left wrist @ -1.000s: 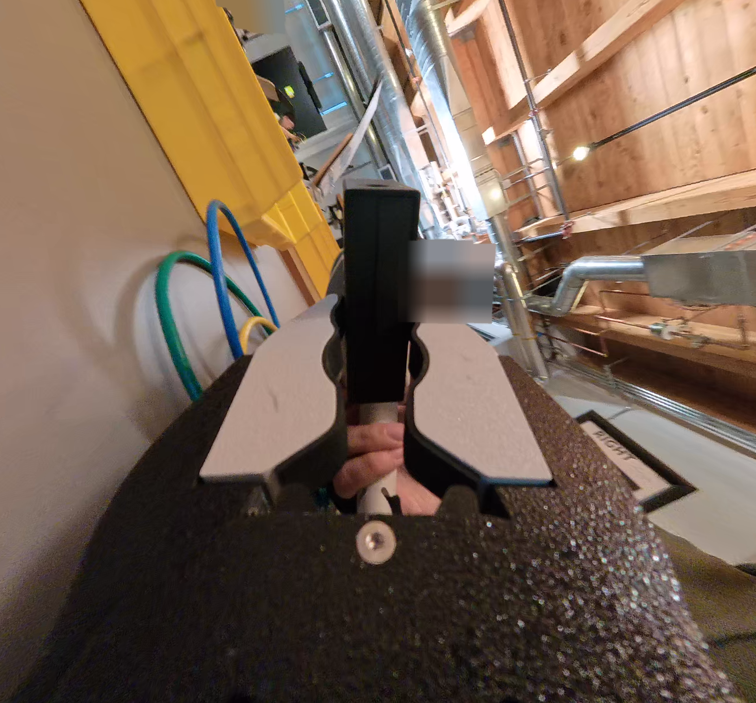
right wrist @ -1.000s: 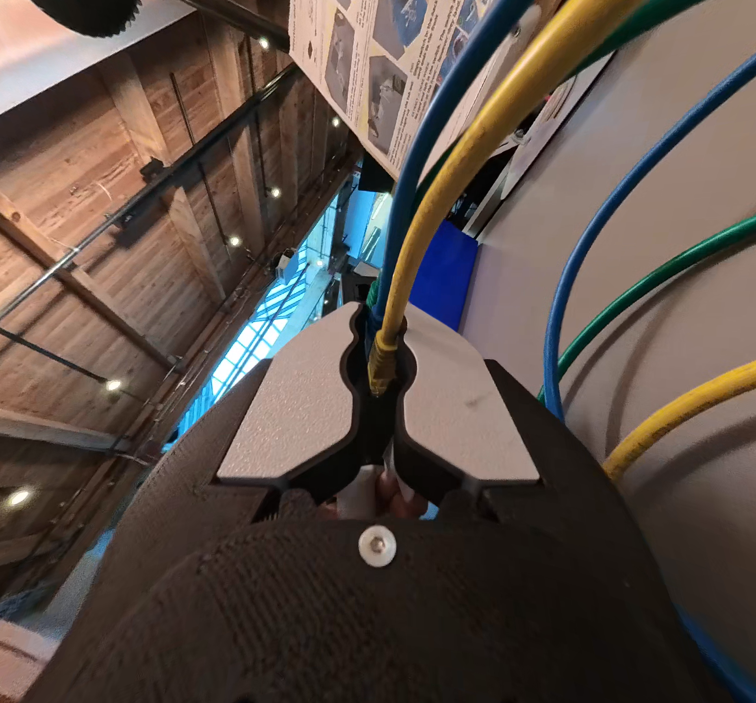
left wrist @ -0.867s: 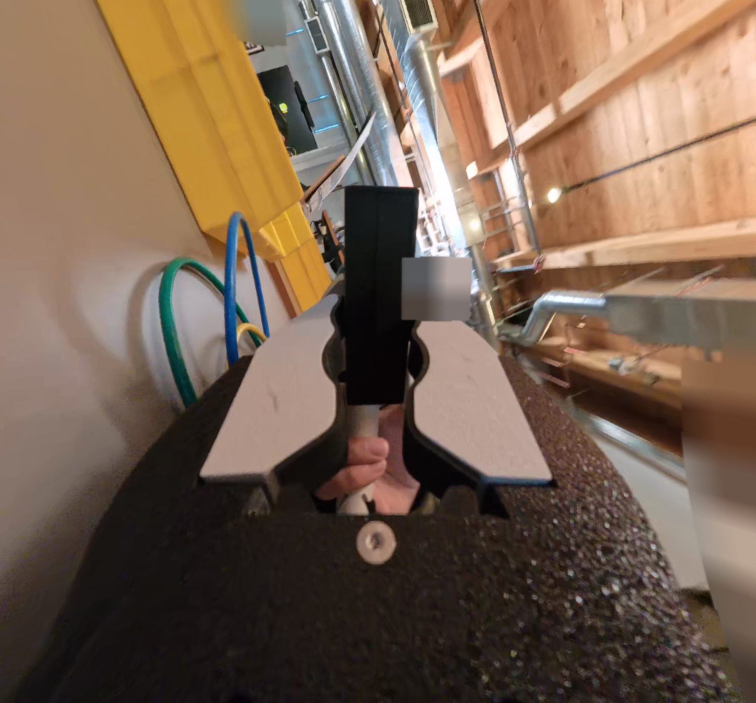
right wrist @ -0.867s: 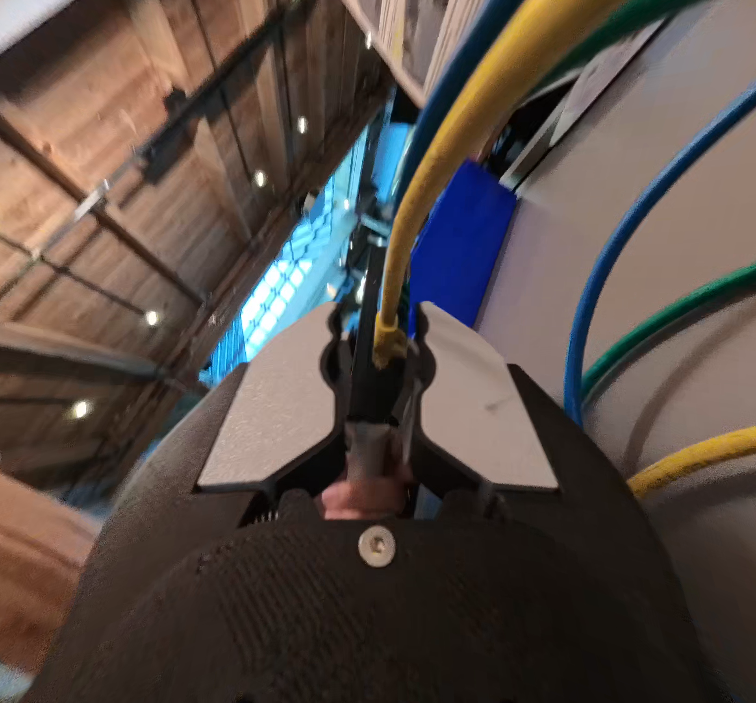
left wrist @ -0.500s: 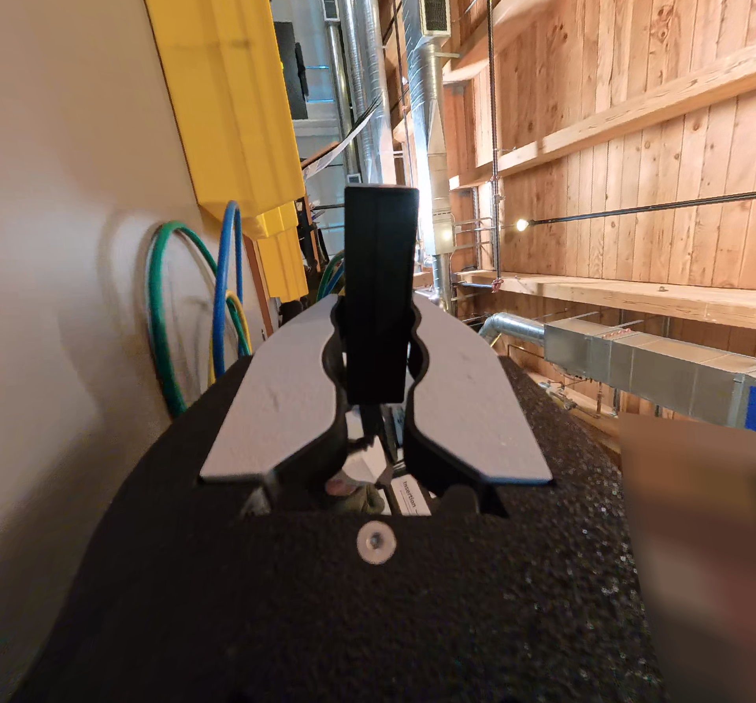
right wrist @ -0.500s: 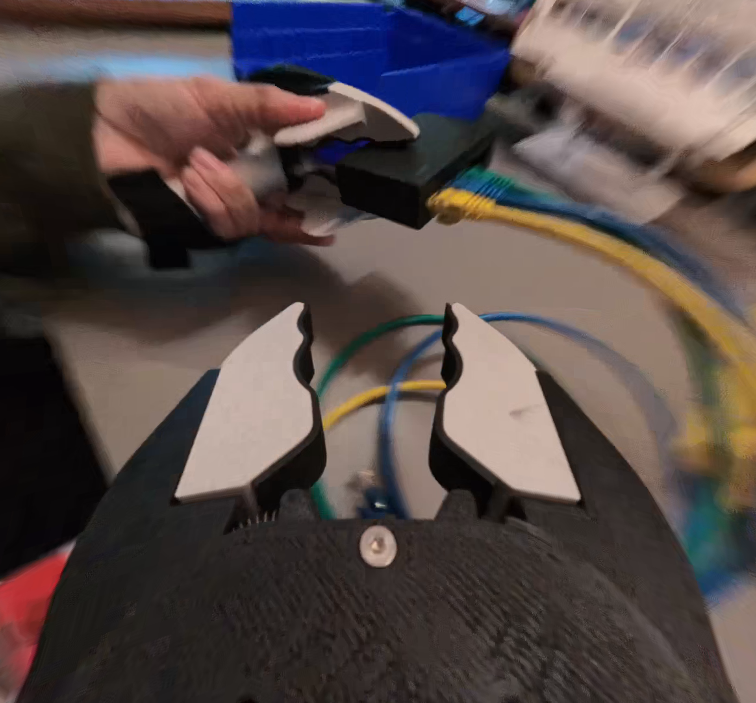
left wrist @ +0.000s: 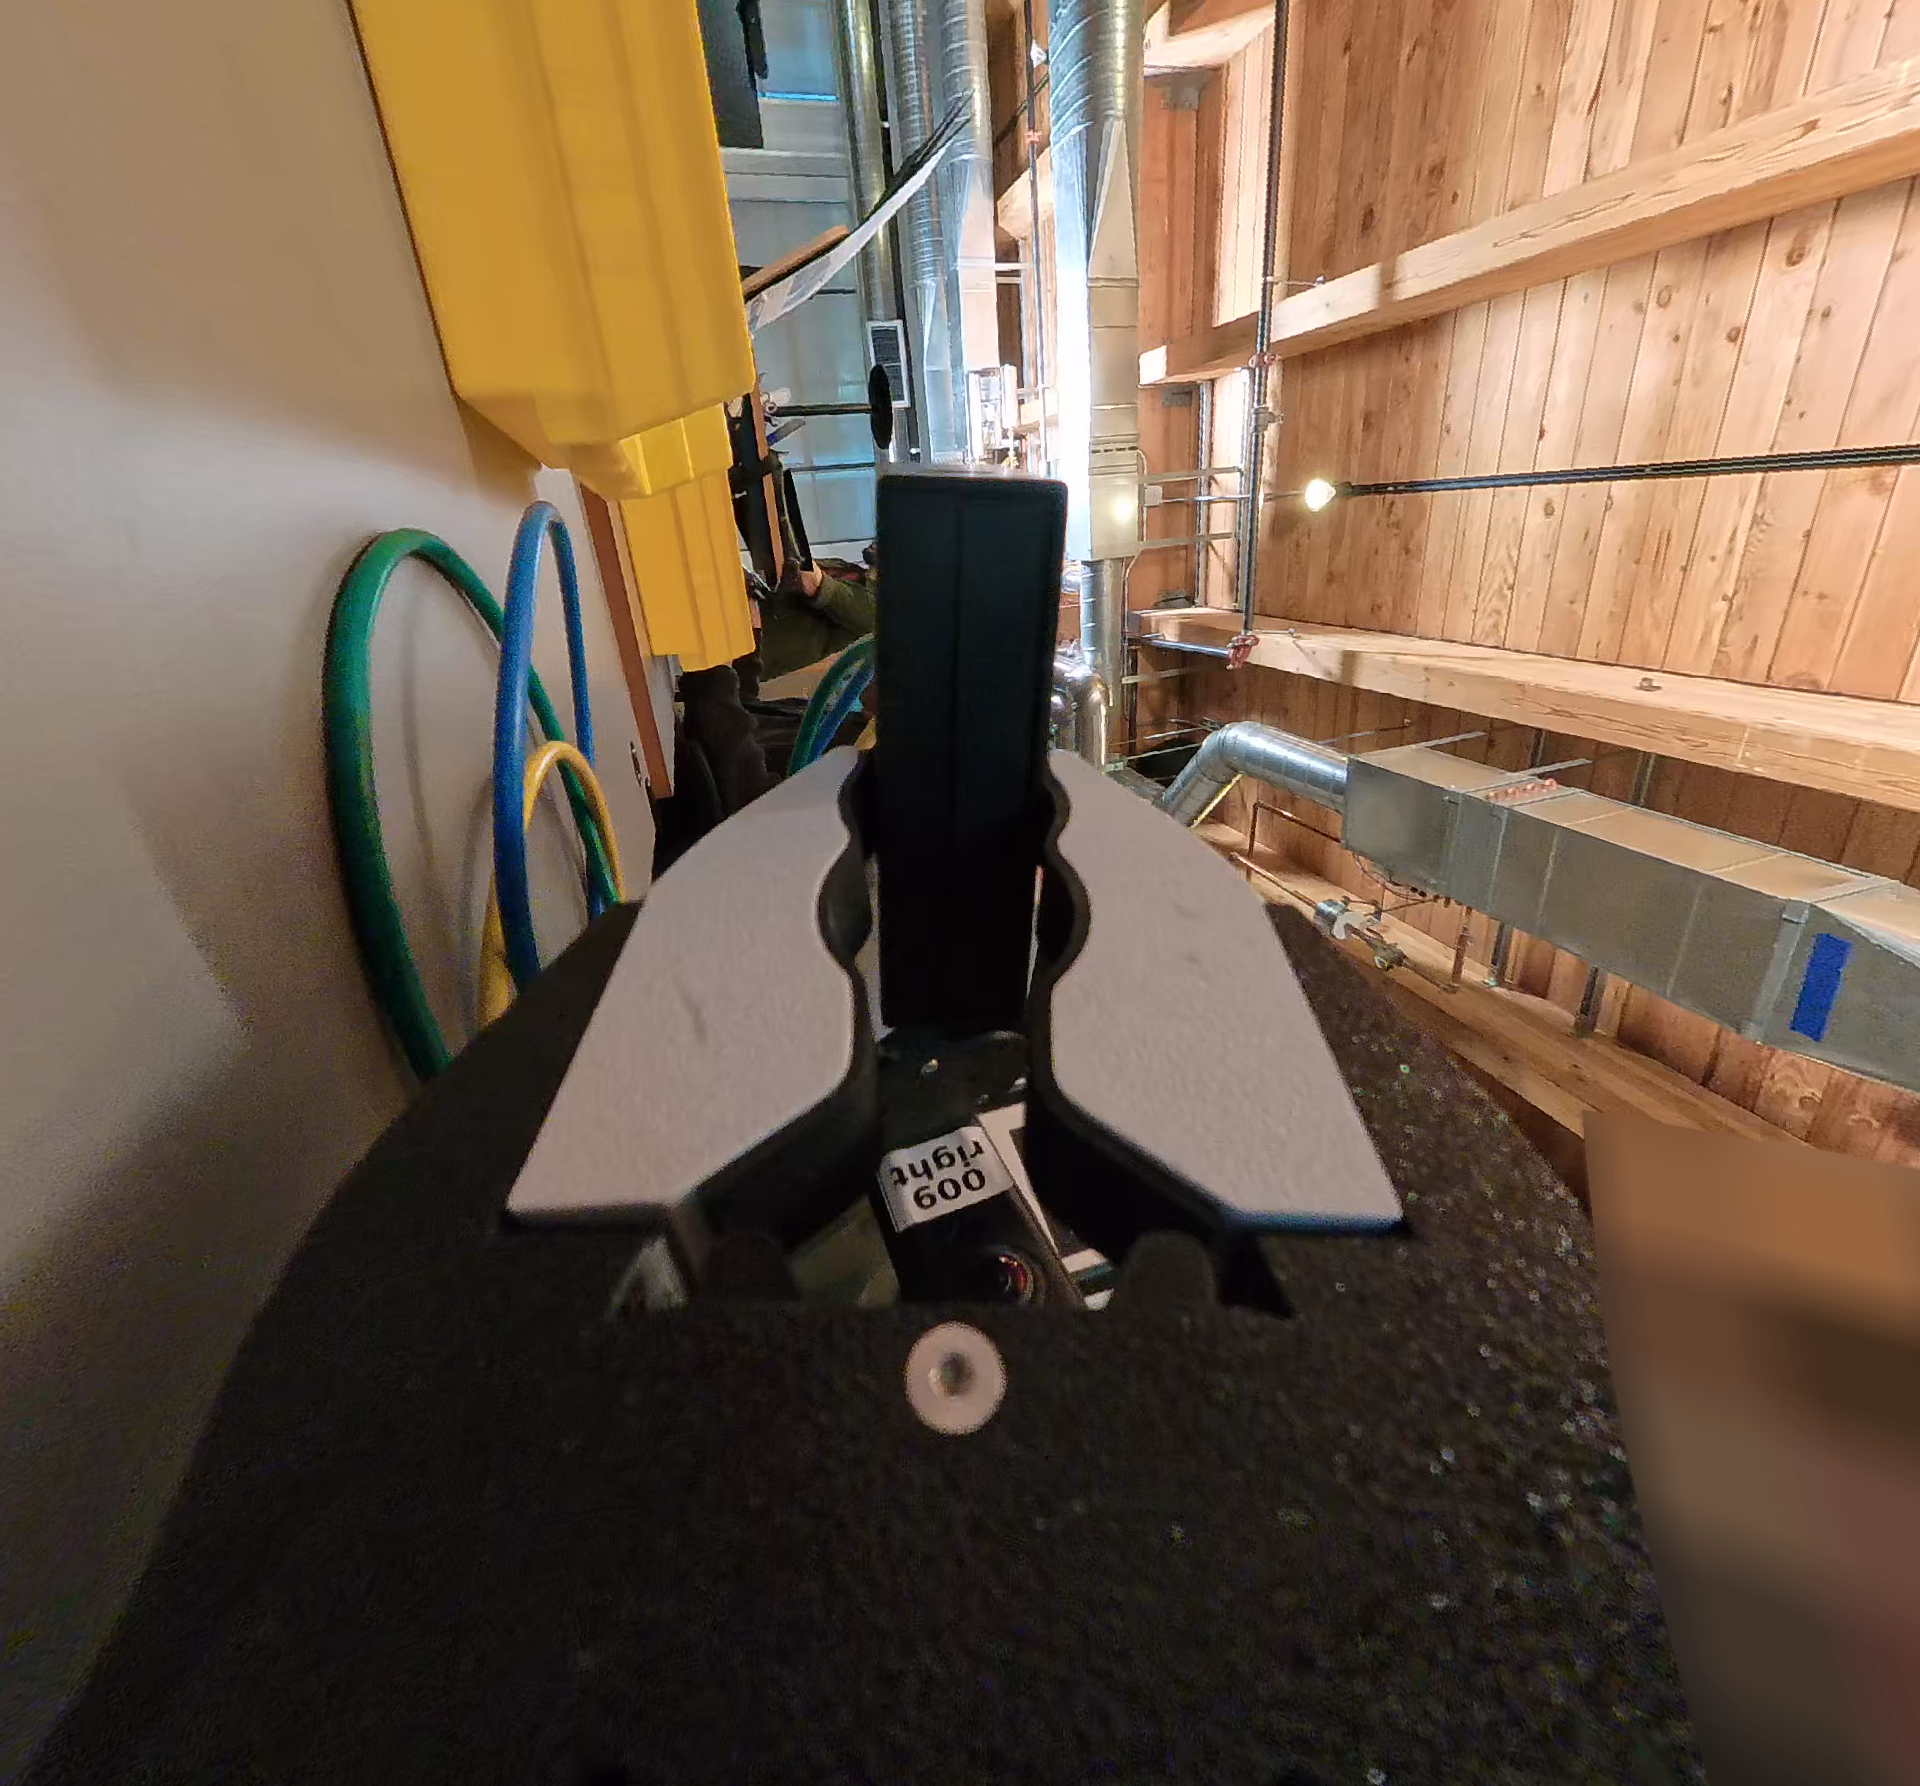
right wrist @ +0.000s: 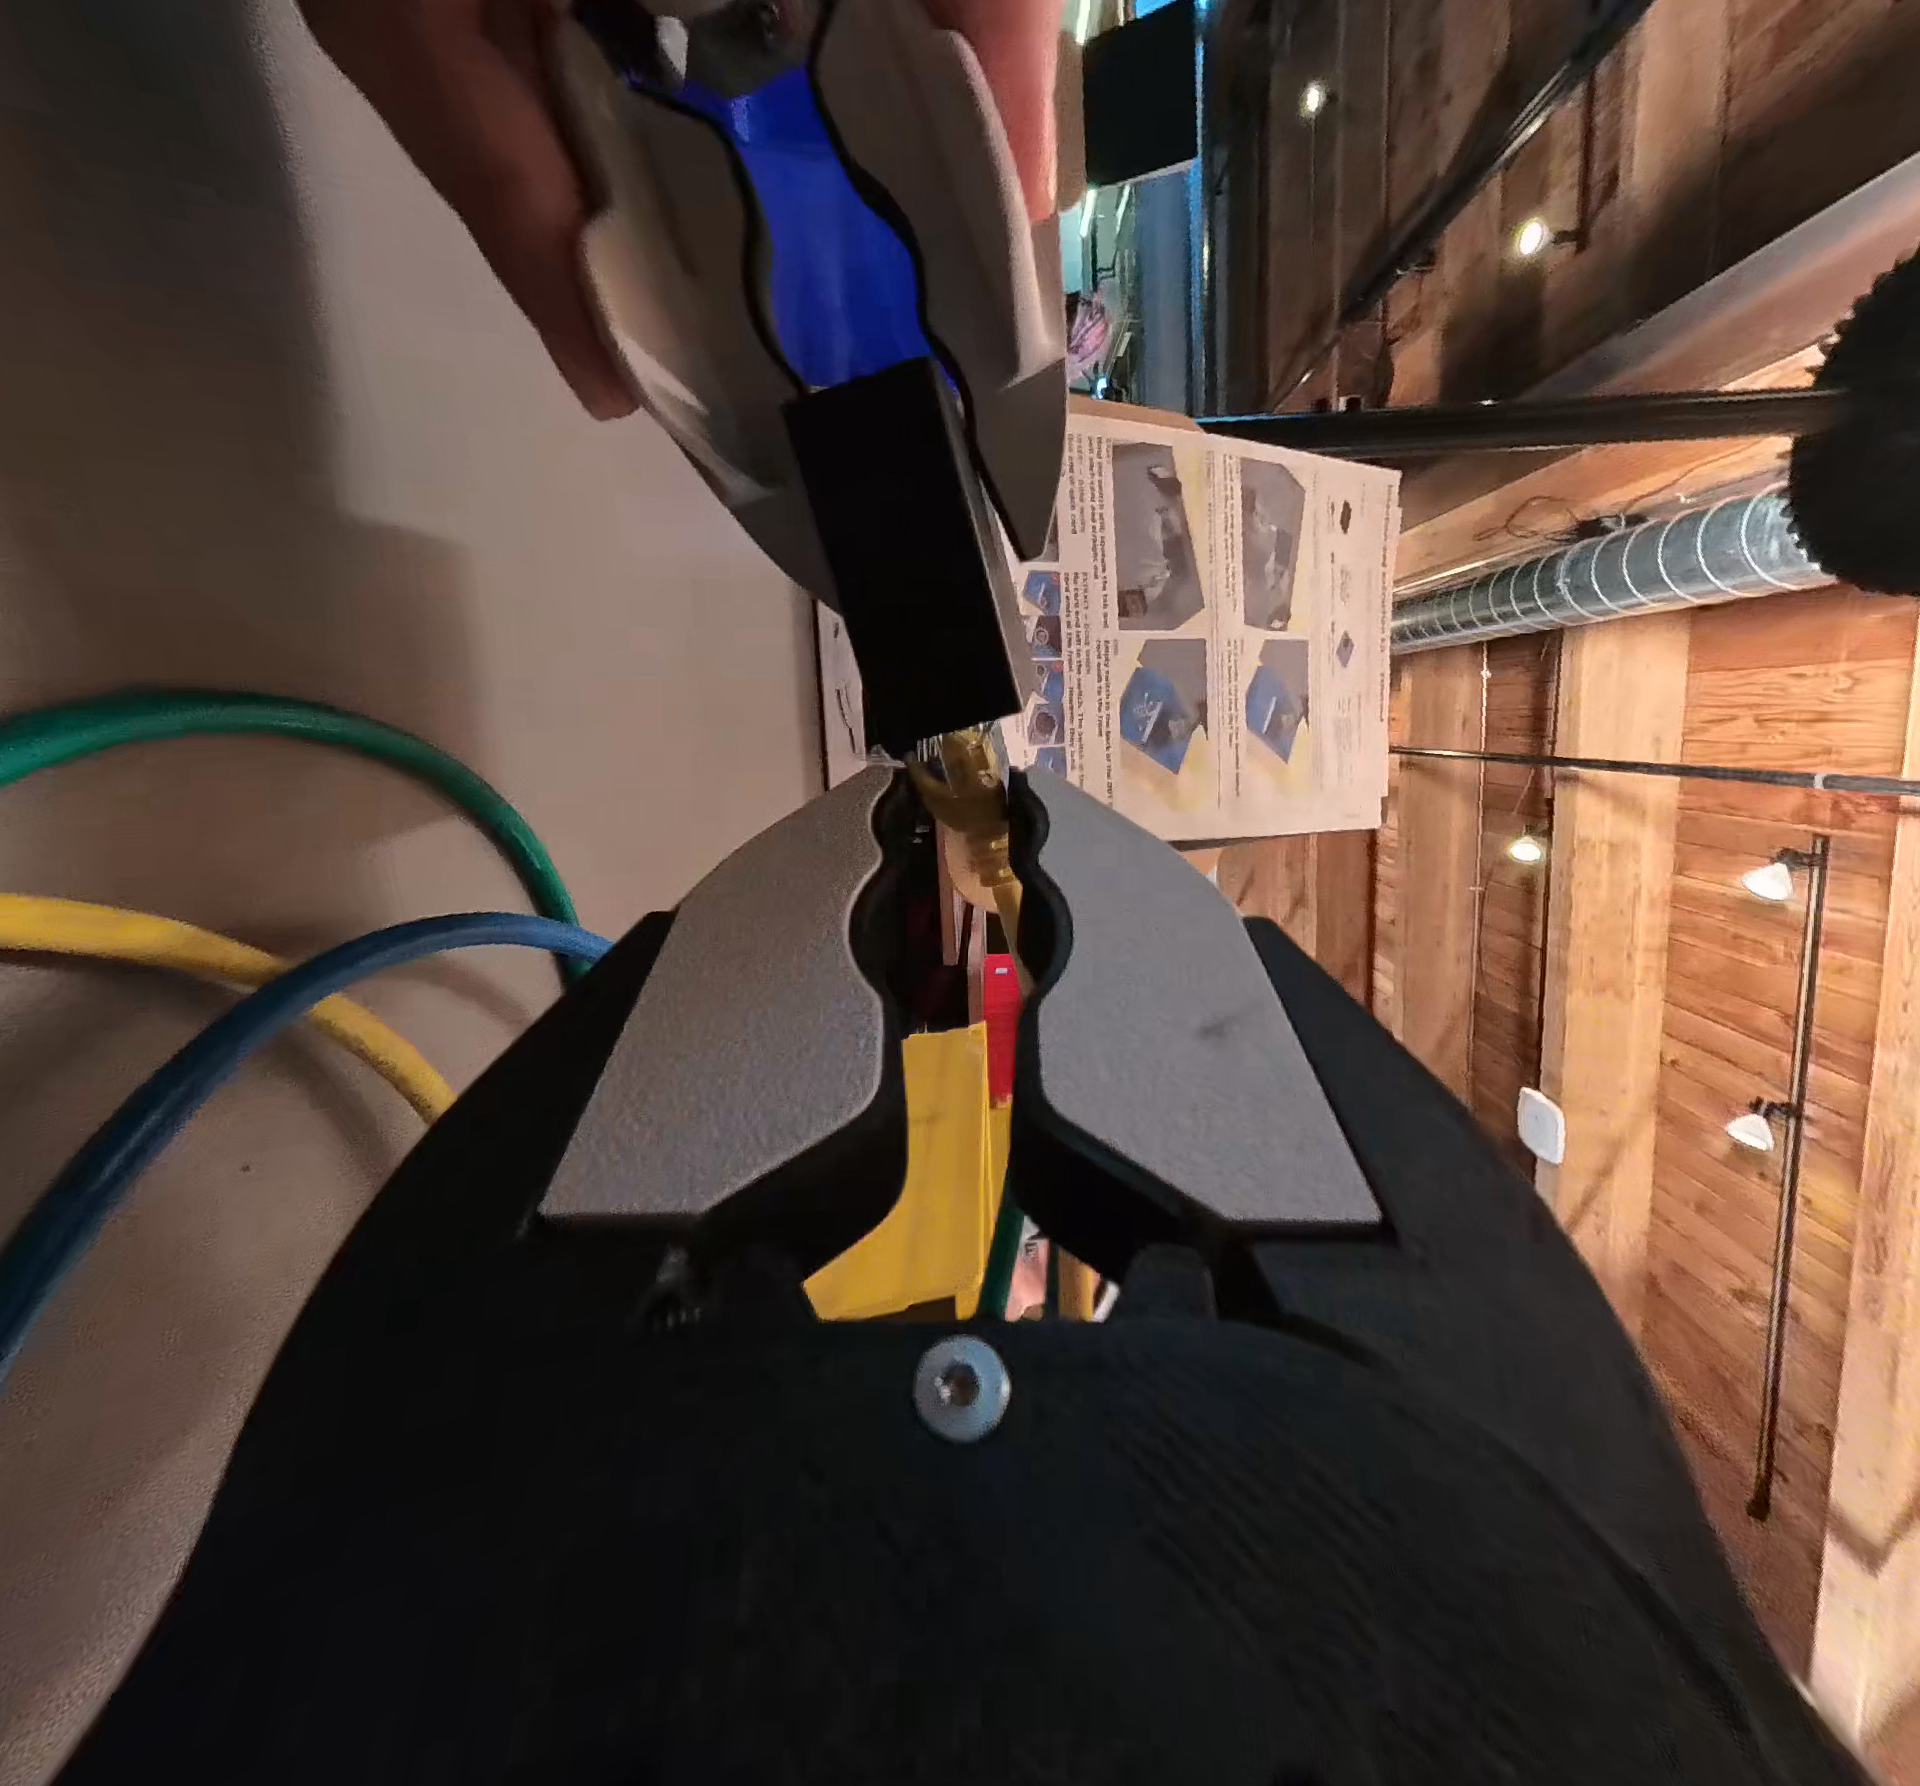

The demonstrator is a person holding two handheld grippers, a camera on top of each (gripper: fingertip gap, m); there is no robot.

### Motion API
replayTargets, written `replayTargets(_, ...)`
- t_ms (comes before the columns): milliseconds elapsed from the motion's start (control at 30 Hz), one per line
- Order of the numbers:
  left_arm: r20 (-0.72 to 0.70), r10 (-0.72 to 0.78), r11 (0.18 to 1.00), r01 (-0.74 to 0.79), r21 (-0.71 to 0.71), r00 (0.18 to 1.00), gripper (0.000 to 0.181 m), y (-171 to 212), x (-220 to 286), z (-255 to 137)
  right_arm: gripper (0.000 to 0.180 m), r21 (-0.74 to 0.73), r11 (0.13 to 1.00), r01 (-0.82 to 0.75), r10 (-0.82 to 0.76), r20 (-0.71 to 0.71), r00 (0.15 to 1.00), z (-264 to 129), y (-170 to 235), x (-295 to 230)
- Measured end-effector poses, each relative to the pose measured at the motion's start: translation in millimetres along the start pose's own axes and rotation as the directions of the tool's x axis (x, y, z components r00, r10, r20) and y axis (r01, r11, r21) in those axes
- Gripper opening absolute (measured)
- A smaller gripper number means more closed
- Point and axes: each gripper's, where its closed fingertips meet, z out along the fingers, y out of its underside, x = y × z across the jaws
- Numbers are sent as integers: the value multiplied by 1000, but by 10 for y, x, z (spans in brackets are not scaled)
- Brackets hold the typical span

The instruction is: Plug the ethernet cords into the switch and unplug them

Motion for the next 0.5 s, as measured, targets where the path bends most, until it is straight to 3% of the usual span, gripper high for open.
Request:
replayTargets(200,17,48,999,-49,23,999,28,-54,177,-39,15,29,992,121,-120,-29,992,76,-91,139)
replayTargets(500,-42,115,989,-111,96,992,33,-121,479,-91,14,85,989,118,-122,45,991,174,-222,361)
